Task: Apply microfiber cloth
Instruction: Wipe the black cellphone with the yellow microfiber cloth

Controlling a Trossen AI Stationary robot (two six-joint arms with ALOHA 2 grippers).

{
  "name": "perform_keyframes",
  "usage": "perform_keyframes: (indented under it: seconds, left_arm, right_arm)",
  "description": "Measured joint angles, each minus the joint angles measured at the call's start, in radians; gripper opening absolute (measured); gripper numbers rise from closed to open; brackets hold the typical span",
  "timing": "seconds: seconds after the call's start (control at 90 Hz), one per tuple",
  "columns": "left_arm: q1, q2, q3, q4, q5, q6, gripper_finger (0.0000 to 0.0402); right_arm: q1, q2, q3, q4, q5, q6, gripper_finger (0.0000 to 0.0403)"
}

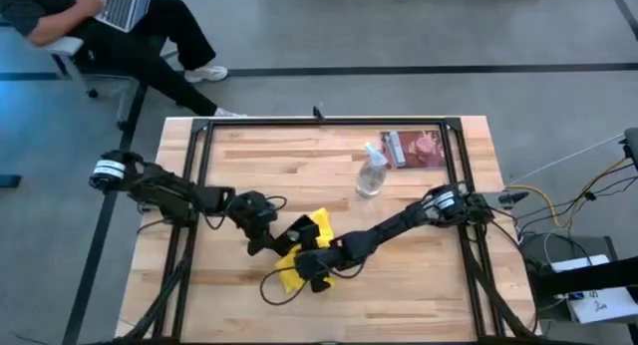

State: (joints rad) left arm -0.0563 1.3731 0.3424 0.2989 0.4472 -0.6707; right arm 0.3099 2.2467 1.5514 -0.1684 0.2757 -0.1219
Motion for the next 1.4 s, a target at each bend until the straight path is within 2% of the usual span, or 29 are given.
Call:
perform_keyframes:
  seconds: [0.078,0.167,0.211,0.267,0.422,0.622,0.733,0.944,1.033,1.111,1.4]
  left_arm:
    - [-0.002,0.0,0.0,0.003,-0.004,0.001,0.0016]
    - [-0.003,0.0,0.0,0.004,-0.011,0.0,0.0016]
    - [-0.007,0.0,0.0,0.005,-0.015,0.0,0.0016]
    - [-0.01,0.0,0.0,0.006,-0.021,0.0,0.0016]
    - [-0.035,0.0,-0.001,0.018,-0.043,-0.01,0.0016]
    - [-0.066,0.0,-0.003,0.031,-0.094,-0.03,0.0016]
    - [-0.078,0.0,-0.005,0.058,-0.121,-0.046,0.0016]
    - [-0.094,0.003,0.0,0.118,-0.17,-0.076,0.0016]
    - [-0.094,0.002,0.001,0.141,-0.177,-0.08,0.0016]
    - [-0.094,0.003,0.0,0.178,-0.181,-0.088,0.0016]
    - [-0.102,0.001,-0.004,0.225,-0.181,-0.117,0.0016]
  right_arm:
    - [0.003,0.004,0.001,-0.002,-0.002,-0.003,0.0103]
    - [0.01,0.001,0.001,-0.006,-0.03,-0.027,0.0029]
    - [0.016,-0.009,0.0,-0.013,-0.031,-0.049,0.0014]
    - [0.022,-0.035,-0.003,-0.032,0.0,-0.056,0.0011]
    - [0.029,-0.162,-0.001,-0.127,0.234,-0.12,0.0002]
    - [0.015,-0.213,-0.013,-0.165,0.293,-0.125,0.0001]
    - [0.002,-0.201,-0.013,-0.12,0.266,-0.117,0.0]
    - [-0.006,-0.083,-0.02,0.075,0.23,-0.106,0.0]
    - [-0.002,-0.07,-0.019,0.161,0.152,-0.067,0.0]
    - [0.002,-0.068,-0.019,0.199,0.153,-0.047,0.0]
    - [0.044,-0.166,-0.019,0.027,0.54,-0.191,0.0]
